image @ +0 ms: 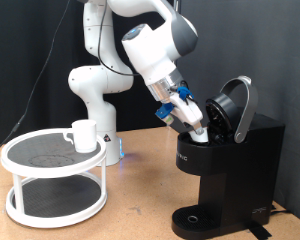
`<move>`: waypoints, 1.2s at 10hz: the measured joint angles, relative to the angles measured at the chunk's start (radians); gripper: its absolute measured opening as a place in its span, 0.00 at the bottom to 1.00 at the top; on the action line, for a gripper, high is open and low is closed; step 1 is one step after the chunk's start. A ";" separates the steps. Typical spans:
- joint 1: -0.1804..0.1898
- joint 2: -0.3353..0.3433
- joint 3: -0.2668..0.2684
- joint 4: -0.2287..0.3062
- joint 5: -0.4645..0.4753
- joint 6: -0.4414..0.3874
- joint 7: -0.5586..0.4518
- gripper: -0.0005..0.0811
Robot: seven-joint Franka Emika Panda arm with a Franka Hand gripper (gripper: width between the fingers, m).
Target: Make a cup of coffee with the keurig machine
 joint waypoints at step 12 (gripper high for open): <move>-0.003 -0.044 0.028 -0.072 -0.048 0.020 0.011 0.91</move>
